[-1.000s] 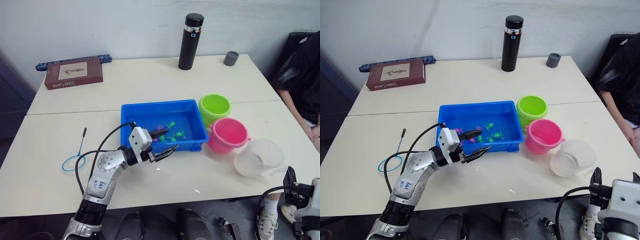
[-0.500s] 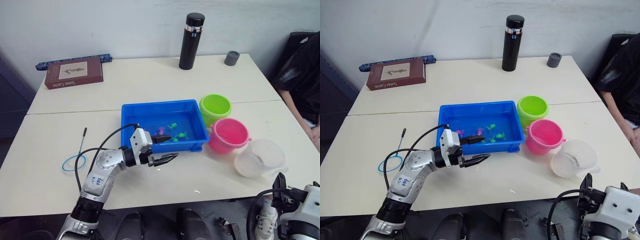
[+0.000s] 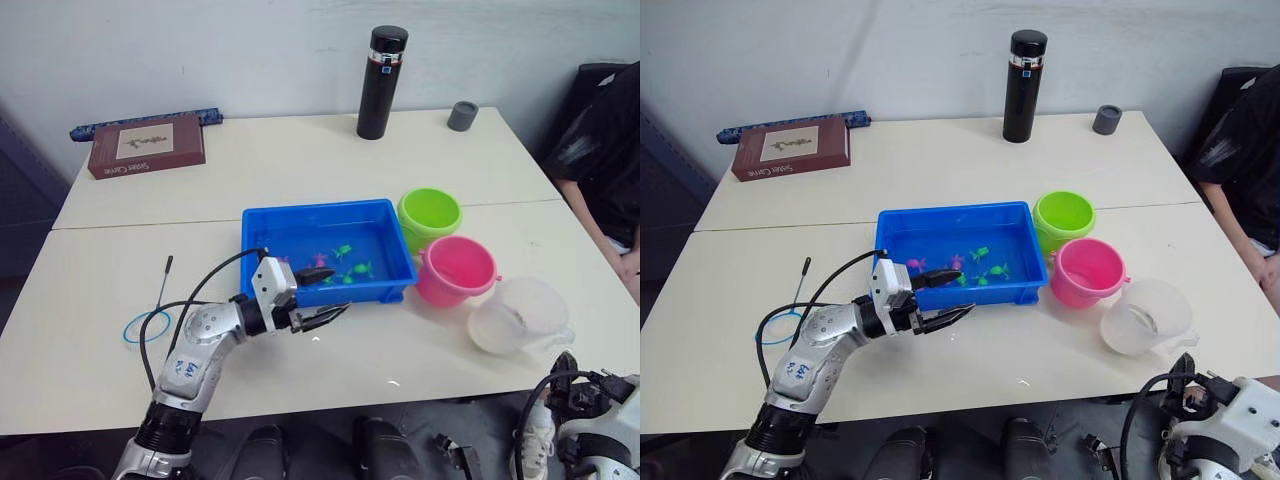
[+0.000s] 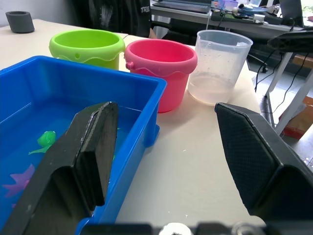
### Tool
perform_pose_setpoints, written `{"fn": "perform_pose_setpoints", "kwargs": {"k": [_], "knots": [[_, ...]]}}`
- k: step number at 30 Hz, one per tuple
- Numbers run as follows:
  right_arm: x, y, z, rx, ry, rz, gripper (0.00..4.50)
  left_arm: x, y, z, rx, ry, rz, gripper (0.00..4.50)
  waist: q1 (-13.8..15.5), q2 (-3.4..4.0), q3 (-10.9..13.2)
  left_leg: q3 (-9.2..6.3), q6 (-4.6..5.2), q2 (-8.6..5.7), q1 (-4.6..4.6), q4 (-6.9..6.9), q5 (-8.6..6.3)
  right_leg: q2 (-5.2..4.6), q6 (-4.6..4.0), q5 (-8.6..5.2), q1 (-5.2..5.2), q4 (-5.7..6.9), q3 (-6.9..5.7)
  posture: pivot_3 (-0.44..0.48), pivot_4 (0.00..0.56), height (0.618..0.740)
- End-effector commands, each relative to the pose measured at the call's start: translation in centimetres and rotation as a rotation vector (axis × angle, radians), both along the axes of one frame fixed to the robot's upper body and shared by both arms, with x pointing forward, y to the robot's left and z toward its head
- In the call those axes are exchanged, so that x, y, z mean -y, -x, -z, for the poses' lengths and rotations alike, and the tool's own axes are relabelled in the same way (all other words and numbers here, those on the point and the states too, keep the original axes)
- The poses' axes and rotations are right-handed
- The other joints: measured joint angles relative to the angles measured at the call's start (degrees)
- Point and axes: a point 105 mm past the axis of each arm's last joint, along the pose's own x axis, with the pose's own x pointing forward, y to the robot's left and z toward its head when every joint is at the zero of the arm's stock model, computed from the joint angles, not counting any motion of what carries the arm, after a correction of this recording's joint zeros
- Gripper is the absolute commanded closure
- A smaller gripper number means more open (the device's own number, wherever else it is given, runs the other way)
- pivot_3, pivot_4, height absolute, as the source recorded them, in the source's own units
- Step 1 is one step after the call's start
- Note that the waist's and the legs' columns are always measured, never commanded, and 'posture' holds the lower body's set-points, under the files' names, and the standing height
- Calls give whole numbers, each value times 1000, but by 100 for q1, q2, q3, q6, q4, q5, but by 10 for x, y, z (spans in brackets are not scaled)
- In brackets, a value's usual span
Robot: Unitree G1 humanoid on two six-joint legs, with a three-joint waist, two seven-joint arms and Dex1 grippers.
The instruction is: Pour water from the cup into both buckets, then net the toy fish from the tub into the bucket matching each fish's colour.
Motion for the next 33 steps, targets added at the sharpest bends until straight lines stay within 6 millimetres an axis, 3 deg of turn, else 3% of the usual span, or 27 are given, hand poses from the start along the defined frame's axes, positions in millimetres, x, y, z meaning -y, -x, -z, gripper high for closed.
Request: {"fn": "perform_pose_setpoints", "kwargs": {"k": [1,15,23,33], "knots": [[3,-3,-2,33,-14,20,720,-2,2,-11,42,22,-11,1054,2,0,0,0,0,0,0,0,0,0,0,0,0,0,0,0,150,740],[10,-19,4,41,-32,14,720,-2,2,-11,48,30,-38,1054,-3,-1,-1,0,0,-2,-3,-11,-2,6,1,1,0,-14,-2,0,150,740],[12,-31,-7,73,-17,-2,720,-2,2,-12,52,34,-53,1054,1,-4,-3,9,6,-31,-5,-9,-25,9,62,33,-2,-18,1,0,150,740],[17,-33,-10,79,-14,-1,720,0,3,-12,52,42,-61,1054,0,-3,-3,4,6,-32,-1,5,-18,11,36,19,2,-4,1,0,150,740]]}}
